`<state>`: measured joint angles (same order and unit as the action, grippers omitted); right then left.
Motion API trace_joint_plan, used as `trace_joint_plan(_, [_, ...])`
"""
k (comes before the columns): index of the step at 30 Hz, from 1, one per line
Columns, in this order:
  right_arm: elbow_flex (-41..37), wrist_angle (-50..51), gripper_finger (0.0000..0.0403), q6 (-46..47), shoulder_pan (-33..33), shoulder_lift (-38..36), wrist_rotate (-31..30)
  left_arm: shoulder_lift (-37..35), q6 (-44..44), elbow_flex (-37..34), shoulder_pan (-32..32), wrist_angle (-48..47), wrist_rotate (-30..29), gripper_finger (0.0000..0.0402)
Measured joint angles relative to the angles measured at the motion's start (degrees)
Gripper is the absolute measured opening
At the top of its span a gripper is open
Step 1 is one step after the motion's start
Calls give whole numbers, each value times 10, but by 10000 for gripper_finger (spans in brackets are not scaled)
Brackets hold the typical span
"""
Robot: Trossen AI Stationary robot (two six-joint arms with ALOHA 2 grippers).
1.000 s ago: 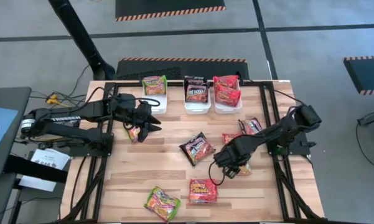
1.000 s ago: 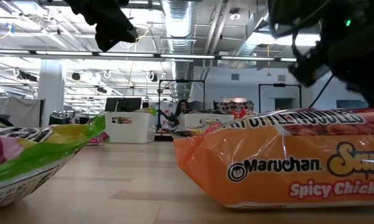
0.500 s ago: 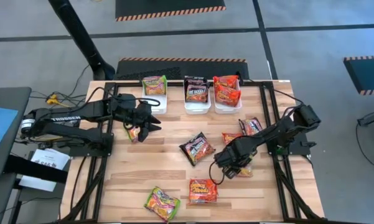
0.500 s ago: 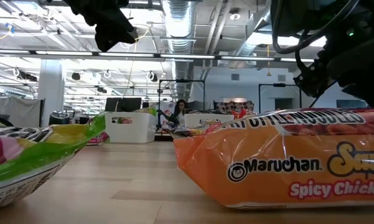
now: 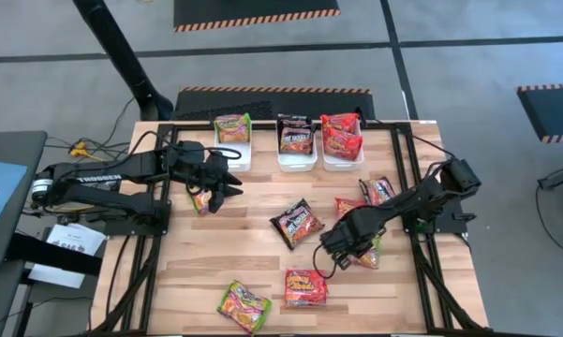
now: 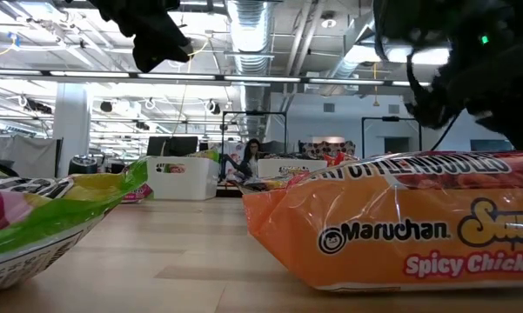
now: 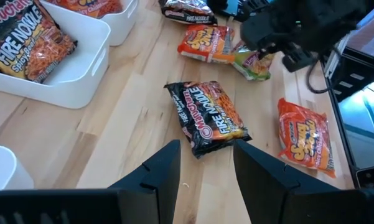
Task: Sort Maruchan noodles
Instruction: Put the green noodle pack into the left white bin
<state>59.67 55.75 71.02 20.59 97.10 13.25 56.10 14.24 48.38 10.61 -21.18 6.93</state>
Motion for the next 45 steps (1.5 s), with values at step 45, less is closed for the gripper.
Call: trace_joint_plan(45, [330,27,6,-426,-175,-4,-136,2,226,0,0,-27,-68,146])
